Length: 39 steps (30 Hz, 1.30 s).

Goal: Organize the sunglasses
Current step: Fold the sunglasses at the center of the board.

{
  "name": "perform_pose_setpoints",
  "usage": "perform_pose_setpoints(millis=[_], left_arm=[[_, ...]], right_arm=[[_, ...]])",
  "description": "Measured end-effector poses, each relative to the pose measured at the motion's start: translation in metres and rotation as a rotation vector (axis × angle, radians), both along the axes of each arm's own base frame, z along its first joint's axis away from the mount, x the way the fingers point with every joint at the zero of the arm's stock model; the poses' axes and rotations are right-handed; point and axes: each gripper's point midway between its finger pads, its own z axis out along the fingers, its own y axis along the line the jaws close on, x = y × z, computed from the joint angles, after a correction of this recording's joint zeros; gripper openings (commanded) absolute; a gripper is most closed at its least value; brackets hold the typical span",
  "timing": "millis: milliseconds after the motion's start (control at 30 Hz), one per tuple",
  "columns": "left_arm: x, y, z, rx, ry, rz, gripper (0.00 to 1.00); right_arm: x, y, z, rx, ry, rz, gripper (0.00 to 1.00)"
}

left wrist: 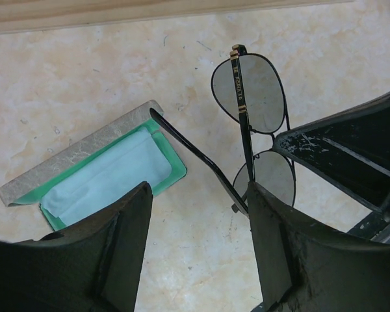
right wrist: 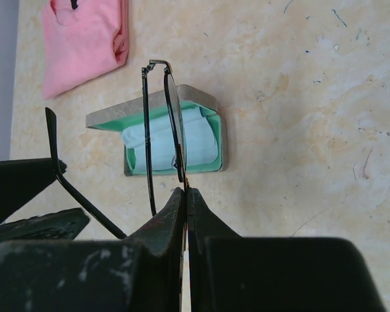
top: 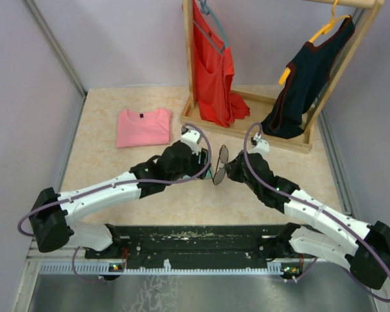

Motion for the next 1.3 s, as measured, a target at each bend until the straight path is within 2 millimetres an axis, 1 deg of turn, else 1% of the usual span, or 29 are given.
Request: perform_pose_setpoints(millis=[100,233,300,367,433,500,633,700,800,1000,1200,1300], left_arm=[[-0.002,0.004,0.015,-0.026,-0.020,-0.003,0.68],[-0.010,0.018,0.046,-0.097,-0.068,0.000,0.68],[-0.017,0.028,0.051,-0.121,-0.080,0.002,0.68],[-0.022,0.037,0.045,-0.127,-0.078,0.007,0.69],[-0.025,0.044,0.032,-0.110,-0.062,0.016,0.69],[-0.026,0.046,0.018,-0.079,-0.042,0.022,0.69],[-0.021,0.040,-0.004,-0.014,-0.008,0.026,0.68],[-0.014,0.032,-0.010,0.019,0.002,0.026,0.68],[-0.008,0.023,-0.010,0.038,-0.001,0.020,0.68],[0.004,0.006,-0.006,0.057,-0.022,0.007,0.67],[0.011,-0.001,-0.017,0.103,-0.021,0.002,0.66],[0.012,-0.003,-0.022,0.118,-0.015,0.000,0.66]], right_arm=[[0.001,-0.004,0.000,-0.012,-0.004,-0.021,0.00],[0.003,-0.015,0.001,-0.033,-0.017,-0.064,0.00],[0.003,-0.021,0.001,-0.051,-0.015,-0.083,0.00],[0.004,-0.023,0.004,-0.060,-0.019,-0.095,0.00],[0.004,-0.023,0.007,-0.059,-0.031,-0.092,0.00],[0.005,-0.021,0.012,-0.052,-0.046,-0.080,0.00],[0.004,-0.012,0.017,-0.041,-0.064,-0.030,0.00],[0.004,-0.006,0.018,-0.039,-0.066,-0.001,0.00],[0.004,0.005,0.018,-0.033,-0.066,0.055,0.00],[-0.002,0.024,0.007,-0.034,-0.038,0.162,0.00],[-0.005,0.035,0.008,-0.012,-0.033,0.222,0.00],[-0.007,0.038,0.008,-0.005,-0.031,0.236,0.00]])
